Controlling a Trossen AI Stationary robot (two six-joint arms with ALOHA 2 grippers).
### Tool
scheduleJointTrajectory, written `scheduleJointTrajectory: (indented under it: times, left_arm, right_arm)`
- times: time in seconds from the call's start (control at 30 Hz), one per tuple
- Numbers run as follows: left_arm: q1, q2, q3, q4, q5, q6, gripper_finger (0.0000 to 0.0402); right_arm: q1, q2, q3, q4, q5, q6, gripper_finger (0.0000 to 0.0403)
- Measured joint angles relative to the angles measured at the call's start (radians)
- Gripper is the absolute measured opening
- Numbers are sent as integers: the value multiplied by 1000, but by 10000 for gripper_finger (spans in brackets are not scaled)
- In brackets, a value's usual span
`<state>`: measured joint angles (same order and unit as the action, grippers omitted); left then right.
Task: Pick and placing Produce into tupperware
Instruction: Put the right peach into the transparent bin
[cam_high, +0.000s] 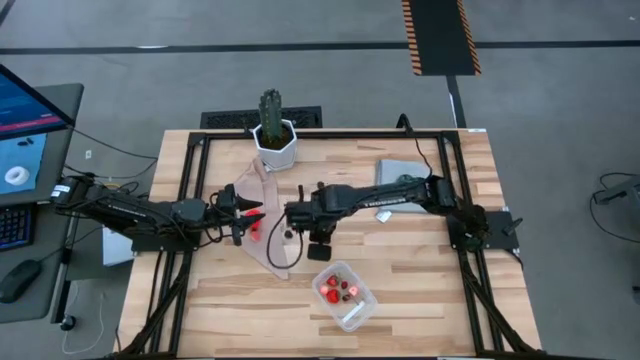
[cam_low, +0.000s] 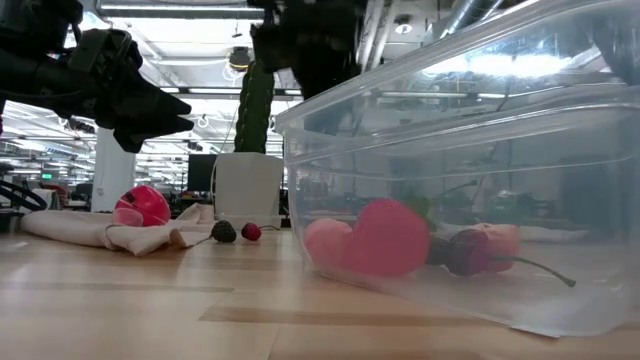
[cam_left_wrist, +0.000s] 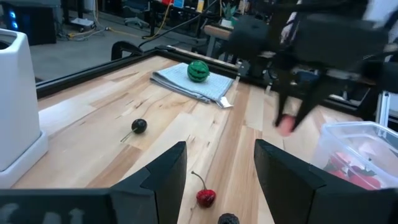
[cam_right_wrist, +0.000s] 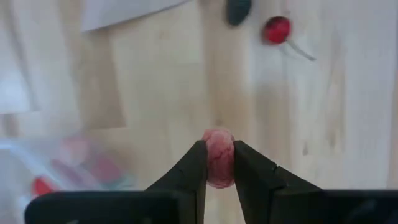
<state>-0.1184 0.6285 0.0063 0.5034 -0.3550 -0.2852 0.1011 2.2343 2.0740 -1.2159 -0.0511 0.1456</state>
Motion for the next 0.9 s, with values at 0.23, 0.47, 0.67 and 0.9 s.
scheduleJointTrajectory:
  times: [0.23,0.47,0.67,0.9]
  left_arm:
    - [0,0,0,0,0,-10,178]
    - [0,0,0,0,0,-11,178]
    - [0,0,0,1,0,-22,178]
    - [0,0,0,0,0,-35,178]
  right_arm:
    - [106,-1,60,-41,34,87,92]
    - [198,-1,86,-57,65,183,92]
    - [256,-1,86,-64,81,253,92]
    - [314,-1,82,-56,82,320,93]
